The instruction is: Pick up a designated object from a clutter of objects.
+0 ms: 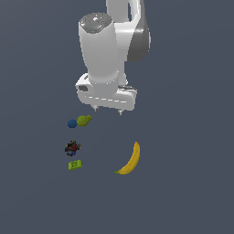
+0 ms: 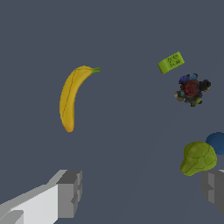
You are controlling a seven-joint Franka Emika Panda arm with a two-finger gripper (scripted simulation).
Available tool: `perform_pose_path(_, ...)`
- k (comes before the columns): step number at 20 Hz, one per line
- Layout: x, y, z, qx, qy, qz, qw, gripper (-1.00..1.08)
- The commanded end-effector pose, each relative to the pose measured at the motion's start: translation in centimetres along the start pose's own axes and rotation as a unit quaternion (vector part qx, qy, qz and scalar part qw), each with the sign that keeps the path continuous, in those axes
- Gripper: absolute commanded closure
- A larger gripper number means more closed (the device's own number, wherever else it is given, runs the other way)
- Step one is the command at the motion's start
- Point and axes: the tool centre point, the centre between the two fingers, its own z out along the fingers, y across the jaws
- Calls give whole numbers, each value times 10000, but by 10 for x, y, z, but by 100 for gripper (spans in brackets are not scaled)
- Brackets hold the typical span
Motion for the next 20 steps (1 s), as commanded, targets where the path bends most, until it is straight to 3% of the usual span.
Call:
perform_pose_path(1, -1, 22, 21, 22, 9, 442, 9990, -92)
perform_pose_path(7, -14, 81, 73, 41, 46, 1637, 9865, -92)
perform_pose_path(14, -41, 142, 122, -5, 103, 2873, 9578, -92)
perform_pose_path(20, -62, 174, 146, -59, 143, 3530, 9355, -92)
